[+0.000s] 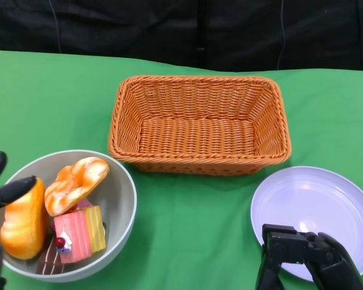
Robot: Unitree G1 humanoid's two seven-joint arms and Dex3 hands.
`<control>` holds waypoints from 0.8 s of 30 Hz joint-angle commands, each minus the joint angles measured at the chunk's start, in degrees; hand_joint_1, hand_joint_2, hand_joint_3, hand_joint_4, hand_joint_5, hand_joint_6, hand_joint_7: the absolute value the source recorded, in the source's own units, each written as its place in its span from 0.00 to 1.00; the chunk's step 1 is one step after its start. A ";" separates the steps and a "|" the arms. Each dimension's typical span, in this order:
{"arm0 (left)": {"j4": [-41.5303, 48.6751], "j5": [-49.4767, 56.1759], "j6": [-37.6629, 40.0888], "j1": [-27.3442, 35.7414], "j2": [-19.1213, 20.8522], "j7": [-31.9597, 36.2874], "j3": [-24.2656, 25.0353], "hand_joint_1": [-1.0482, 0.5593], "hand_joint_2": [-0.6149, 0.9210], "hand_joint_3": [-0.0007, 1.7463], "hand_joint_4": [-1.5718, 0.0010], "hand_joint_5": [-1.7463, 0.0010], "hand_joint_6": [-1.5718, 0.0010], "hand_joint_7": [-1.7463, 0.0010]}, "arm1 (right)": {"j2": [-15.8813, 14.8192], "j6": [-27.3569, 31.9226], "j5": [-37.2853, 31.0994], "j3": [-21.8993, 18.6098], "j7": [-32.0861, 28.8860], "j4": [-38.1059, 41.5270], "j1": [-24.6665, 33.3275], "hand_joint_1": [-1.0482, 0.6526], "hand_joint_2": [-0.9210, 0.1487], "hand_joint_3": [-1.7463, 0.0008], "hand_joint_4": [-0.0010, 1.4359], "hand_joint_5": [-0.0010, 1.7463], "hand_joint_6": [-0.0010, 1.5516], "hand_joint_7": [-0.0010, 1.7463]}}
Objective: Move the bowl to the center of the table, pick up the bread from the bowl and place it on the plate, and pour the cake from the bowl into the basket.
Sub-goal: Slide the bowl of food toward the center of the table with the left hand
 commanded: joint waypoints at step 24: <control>9.10 4.56 0.63 -4.43 0.69 2.18 8.48 0.08 1.00 0.42 0.74 0.93 0.77 1.00 | -1.00 0.03 0.48 -0.41 -0.02 -0.44 0.91 0.70 0.68 0.00 0.65 0.97 0.59 0.79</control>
